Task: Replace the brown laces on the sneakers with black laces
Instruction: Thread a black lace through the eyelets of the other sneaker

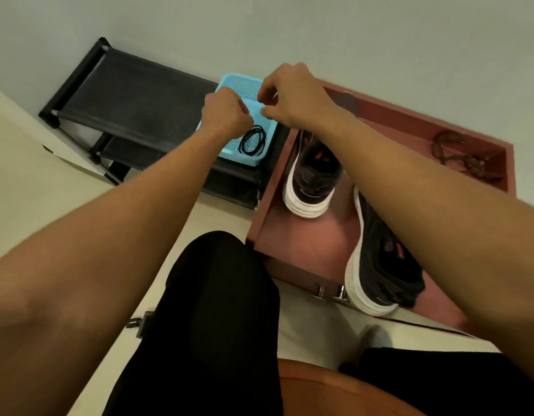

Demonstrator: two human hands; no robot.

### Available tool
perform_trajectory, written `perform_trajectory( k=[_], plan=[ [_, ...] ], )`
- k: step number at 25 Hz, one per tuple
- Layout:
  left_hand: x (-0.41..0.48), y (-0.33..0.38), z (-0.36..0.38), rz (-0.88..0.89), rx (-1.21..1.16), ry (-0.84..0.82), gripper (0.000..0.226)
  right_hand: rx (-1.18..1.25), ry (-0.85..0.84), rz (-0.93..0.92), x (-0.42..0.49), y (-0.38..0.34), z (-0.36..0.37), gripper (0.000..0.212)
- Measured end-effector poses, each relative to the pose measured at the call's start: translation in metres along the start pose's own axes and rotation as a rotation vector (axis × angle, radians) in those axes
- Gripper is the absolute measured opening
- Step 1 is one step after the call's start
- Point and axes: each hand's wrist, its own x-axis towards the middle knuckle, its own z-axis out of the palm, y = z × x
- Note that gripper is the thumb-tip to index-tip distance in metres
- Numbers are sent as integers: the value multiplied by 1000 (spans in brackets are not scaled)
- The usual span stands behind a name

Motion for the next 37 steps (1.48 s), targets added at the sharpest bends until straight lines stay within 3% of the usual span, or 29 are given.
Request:
perform_trajectory(
  k=[4, 6, 10, 12, 14, 17, 21, 25, 29, 34, 37],
  plan=[
    [20, -25, 31, 2, 186, -66, 30, -237, -214, -43, 43, 4, 38, 18],
    [23, -29, 39, 33, 209, -59, 28, -349, -289, -74, 57, 3, 48, 14],
    [31, -31, 48, 87, 202, -9, 38, -479, -367, -96, 75, 2, 59, 30],
    [32, -32, 52, 104, 206, 22, 36, -472, -378, -83, 79, 4, 67, 35],
    [31, -32, 55, 131, 223, 66, 32, -494, -395, -66, 83, 6, 77, 9],
    [32, -34, 60, 166, 220, 112, 22, -476, -394, -48, 84, 5, 84, 21],
    [32, -29, 59, 189, 265, 79, 7, -405, -349, 1, 82, 8, 93, 13],
    [29, -19, 37, 133, 246, 65, 27, -331, -309, 80, 84, 4, 76, 24],
    [21, 3, 0, 92, 105, 105, 36, -128, -220, 120, 71, 0, 22, 13],
    [-31, 67, -52, 271, -95, 142, 15, 62, 17, 206, -2, -3, -70, 19],
    [-72, 113, -59, 369, -226, 100, 16, 140, 155, 251, -66, 8, -120, 27]
  ],
)
